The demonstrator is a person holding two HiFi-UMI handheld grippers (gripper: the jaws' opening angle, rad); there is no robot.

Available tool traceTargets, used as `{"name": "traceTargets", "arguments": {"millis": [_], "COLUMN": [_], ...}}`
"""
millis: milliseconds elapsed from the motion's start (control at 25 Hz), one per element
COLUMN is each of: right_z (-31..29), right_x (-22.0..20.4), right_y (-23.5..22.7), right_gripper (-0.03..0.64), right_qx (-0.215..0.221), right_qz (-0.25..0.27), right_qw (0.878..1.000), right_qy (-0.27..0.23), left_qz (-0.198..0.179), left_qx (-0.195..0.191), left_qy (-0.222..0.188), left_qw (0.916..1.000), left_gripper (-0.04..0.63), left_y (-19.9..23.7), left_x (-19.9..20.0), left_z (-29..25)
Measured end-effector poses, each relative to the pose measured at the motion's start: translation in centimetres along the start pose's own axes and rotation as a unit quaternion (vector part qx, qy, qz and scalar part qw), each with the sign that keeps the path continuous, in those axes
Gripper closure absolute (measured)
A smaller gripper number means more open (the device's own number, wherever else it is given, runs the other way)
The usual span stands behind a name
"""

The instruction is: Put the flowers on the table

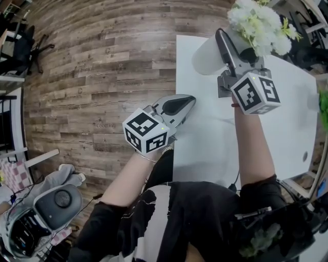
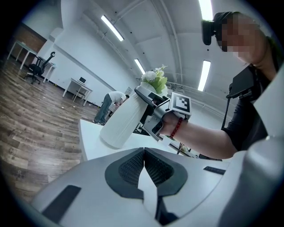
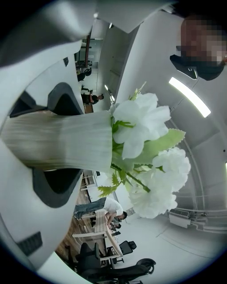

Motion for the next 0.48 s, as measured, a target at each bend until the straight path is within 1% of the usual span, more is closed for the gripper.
{"name": "traceTargets", "arguments": {"millis": [200, 480], "right_z": [0.26, 0.0], "right_x": [0.29, 0.39], "right_y": [0.13, 0.93], "right_gripper": [0.279, 0.278], "right_qx": [-0.001, 0.003], "right_qz": [0.002, 0.02], "right_qw": [1.0, 1.0], "right_qy": [-0.002, 0.005], "left_qz": [0.004, 0.014], "left_qx": [-0.001, -0.001], "left_qy": [-0.001, 0.0], "left_qw": [1.0, 0.9999], "left_gripper": [0.58, 0.58], "left_y": [-0.43, -0.46], "left_x": [-0.15, -0.28], "left_z": [0.34, 0.75]}}
Point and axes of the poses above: the fingertips, and each gripper's own axes: z backward along the fingers, y to its left, x out of its top, the point moved 8 cm from there along z, backward along the fingers, and after that the axes turned 8 degrees about x, right-handed, at the moved point
